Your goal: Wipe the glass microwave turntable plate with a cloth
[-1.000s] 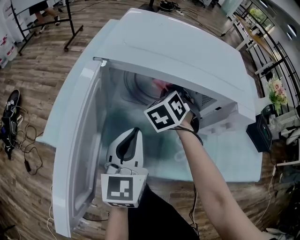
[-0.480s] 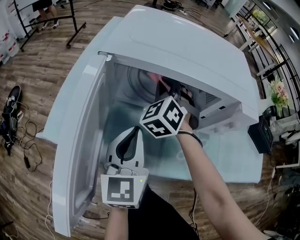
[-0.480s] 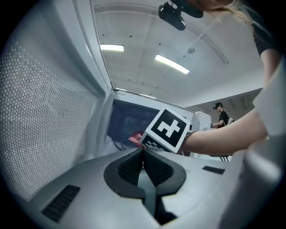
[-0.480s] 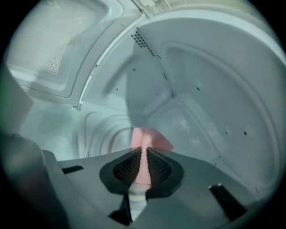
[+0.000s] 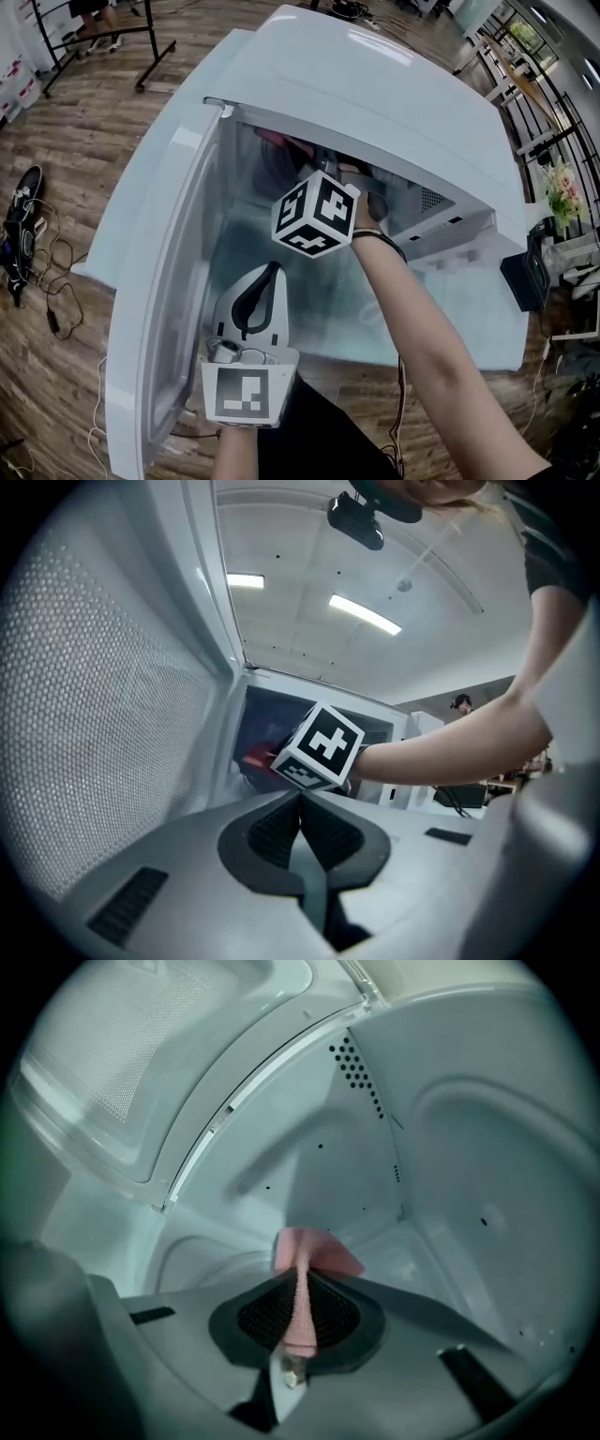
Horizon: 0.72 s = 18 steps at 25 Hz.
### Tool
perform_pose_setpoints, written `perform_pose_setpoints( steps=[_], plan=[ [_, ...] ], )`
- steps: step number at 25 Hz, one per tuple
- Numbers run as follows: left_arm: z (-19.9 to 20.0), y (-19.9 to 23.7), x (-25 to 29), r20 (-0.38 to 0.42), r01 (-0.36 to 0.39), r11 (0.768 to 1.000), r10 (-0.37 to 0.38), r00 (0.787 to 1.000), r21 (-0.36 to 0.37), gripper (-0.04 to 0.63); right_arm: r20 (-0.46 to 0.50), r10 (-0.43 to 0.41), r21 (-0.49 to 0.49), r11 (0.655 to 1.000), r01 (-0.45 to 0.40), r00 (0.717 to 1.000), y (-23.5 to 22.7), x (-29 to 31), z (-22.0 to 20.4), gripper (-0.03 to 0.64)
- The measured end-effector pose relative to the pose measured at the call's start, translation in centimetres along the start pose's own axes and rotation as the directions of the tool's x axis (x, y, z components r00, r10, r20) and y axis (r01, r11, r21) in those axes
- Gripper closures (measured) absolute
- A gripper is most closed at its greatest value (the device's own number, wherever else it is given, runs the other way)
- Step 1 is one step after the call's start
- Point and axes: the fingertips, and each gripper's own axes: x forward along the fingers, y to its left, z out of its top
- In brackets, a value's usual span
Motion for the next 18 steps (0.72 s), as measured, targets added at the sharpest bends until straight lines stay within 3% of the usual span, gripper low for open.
perform_pose_setpoints(
  steps=[10,18],
  plan=[
    [-0.4,-0.2,-0.2,0.003,-0.011,1.0,0.011,1.0,-0.006,0.592,-0.116,0.035,-0.062,0.997,-0.042,0.993,1.4,0.8,-3.4,0.604],
    [-0.3,-1.1,-0.7,0.019,0.004,1.0,-0.004,1.0,0.008,0.592,-0.293,0.036,-0.064,0.996,-0.057,0.955,0.2,-0.2,-7.7,0.604]
  ],
)
